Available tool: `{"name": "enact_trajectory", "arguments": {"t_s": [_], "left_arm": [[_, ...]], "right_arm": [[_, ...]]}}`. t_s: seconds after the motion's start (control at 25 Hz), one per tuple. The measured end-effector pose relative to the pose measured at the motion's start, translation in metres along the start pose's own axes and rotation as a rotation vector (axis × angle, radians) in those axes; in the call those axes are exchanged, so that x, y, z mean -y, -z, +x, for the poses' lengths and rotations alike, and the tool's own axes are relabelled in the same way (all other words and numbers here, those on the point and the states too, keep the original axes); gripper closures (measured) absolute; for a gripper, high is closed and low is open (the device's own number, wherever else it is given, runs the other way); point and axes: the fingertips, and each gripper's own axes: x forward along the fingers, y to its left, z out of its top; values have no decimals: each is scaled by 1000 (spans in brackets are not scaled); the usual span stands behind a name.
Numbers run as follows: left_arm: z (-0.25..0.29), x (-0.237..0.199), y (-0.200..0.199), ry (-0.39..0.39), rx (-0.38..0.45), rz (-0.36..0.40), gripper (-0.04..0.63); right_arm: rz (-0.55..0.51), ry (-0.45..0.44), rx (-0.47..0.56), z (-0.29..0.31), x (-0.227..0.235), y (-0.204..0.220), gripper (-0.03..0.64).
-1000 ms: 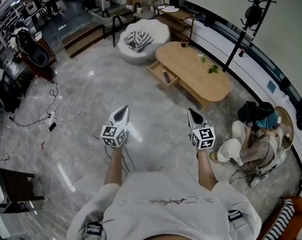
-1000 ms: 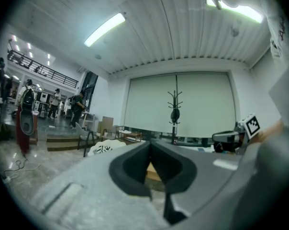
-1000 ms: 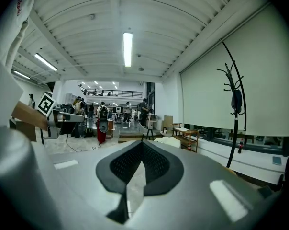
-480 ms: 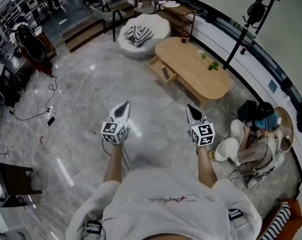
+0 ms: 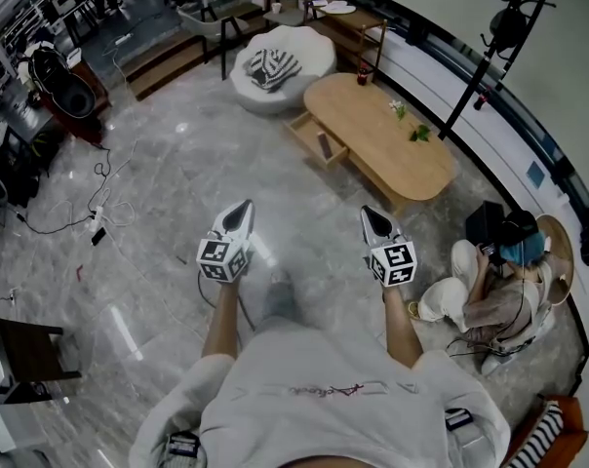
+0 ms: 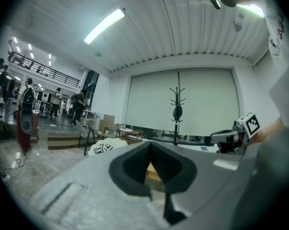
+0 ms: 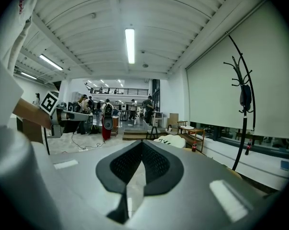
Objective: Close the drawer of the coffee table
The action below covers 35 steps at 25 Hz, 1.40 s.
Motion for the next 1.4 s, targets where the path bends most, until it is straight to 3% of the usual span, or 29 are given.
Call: {"name": "enact_trajectory", "arguments": {"t_s": [0.48, 0.92, 1.4], "left_arm": [[78, -76, 3, 13, -7, -24, 595], [159, -189, -28, 18, -2, -36, 595], [227, -298, -43, 31, 12, -40, 595]], "right_arm": [[1, 9, -24, 100, 30, -2, 612], [-18, 5, -17, 242, 49, -49, 612], [-31, 18, -12, 366, 60, -71, 612]]}}
